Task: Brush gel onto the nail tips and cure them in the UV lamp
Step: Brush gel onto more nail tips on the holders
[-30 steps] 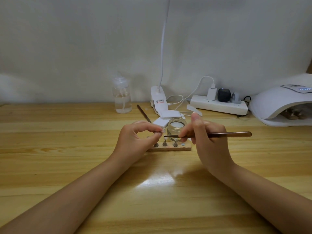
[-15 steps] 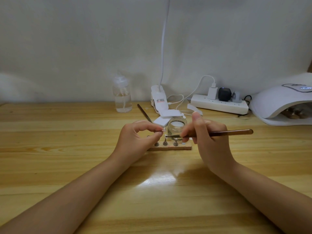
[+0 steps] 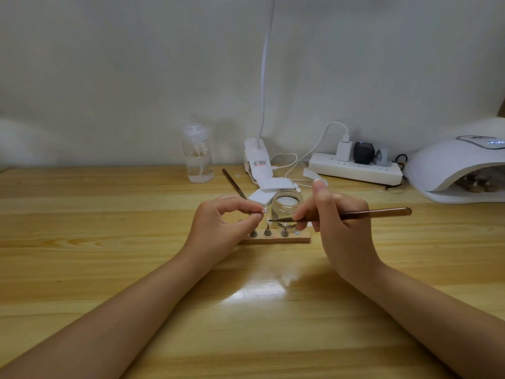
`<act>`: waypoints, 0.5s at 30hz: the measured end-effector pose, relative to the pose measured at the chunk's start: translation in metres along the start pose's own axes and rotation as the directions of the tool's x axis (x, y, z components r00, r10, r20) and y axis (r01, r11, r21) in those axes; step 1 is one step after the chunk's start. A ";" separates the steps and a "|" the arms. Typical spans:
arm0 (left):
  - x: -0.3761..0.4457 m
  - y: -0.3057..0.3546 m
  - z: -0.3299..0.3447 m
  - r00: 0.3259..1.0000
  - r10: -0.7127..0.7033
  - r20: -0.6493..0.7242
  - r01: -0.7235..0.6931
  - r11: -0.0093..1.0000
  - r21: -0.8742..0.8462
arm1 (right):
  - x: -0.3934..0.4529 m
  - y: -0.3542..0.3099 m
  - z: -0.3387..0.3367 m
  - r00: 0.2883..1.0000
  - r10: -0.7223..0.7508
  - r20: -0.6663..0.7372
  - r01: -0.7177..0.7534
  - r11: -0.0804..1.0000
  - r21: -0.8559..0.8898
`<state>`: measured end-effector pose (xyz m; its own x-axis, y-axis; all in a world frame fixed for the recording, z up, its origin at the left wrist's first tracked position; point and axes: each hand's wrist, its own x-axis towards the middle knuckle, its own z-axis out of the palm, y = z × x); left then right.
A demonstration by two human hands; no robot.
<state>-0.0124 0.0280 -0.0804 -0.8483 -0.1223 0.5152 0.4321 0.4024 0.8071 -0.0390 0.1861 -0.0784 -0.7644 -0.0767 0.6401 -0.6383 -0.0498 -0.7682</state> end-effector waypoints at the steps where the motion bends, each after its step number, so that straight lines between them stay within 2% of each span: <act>1: 0.000 0.000 0.000 1.000 -0.001 0.003 0.001 1.000 -0.006 | 0.000 0.000 0.000 1.000 -0.010 -0.008 0.010 1.000 -0.002; 7: 0.001 -0.001 0.000 1.000 0.009 0.005 -0.009 1.000 0.024 | 0.000 0.003 0.001 0.995 -0.072 0.067 0.078 0.994 -0.083; 12: 0.001 -0.003 0.000 1.000 0.016 -0.001 -0.016 0.999 0.043 | -0.001 0.001 0.001 1.000 -0.016 0.001 0.016 1.000 -0.027; 15: 0.001 -0.004 -0.001 1.000 0.016 -0.008 -0.015 0.998 0.062 | 0.000 0.000 0.000 0.999 -0.027 -0.021 0.026 1.000 -0.015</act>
<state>-0.0150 0.0256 -0.0825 -0.8389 -0.1232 0.5302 0.4252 0.4596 0.7797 -0.0393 0.1857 -0.0781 -0.7490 -0.0540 0.6604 -0.6594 -0.0366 -0.7509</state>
